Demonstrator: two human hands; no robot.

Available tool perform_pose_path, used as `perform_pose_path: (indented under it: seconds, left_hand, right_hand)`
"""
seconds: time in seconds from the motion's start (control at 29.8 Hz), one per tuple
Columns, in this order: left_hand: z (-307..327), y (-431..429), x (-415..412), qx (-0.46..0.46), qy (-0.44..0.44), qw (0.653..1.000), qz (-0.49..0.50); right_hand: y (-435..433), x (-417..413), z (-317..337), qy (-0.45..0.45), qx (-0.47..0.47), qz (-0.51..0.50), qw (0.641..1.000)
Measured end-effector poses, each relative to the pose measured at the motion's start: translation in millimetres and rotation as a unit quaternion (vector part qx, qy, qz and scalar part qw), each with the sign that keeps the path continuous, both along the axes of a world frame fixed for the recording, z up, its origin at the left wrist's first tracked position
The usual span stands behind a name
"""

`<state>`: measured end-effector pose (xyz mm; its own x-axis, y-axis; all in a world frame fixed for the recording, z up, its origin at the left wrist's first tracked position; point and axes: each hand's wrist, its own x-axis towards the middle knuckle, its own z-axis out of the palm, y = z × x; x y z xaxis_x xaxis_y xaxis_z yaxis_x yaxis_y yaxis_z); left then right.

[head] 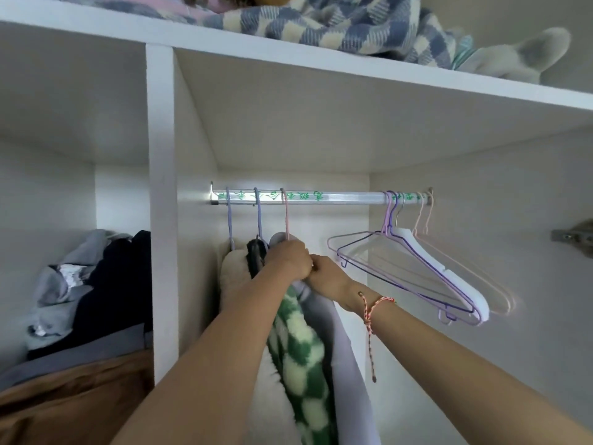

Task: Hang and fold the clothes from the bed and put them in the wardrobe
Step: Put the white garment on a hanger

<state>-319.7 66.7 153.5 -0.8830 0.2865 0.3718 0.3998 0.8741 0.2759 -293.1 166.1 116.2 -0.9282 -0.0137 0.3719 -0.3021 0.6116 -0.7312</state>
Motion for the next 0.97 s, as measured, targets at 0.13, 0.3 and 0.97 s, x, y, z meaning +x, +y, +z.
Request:
perform_pose_path:
  seconds: [0.13,0.3,0.97]
  left_hand:
    - [-4.7,11.4,16.7,-0.092,0.059,0.991,0.074]
    - [-12.8,50.9,45.7,-0.145,0.177,0.973,-0.038]
    - [-43.8,72.2,67.6,-0.098,0.103,0.982,-0.124]
  right_hand:
    - [29.1,34.4,-7.3,0.01,0.039,-0.005,0.999]
    - [108.5,58.8,-2.8,0.131,0.339,-0.394,0.844]
    - [149.2,91.2,-13.1,0.08,0.151,-0.364,0.915]
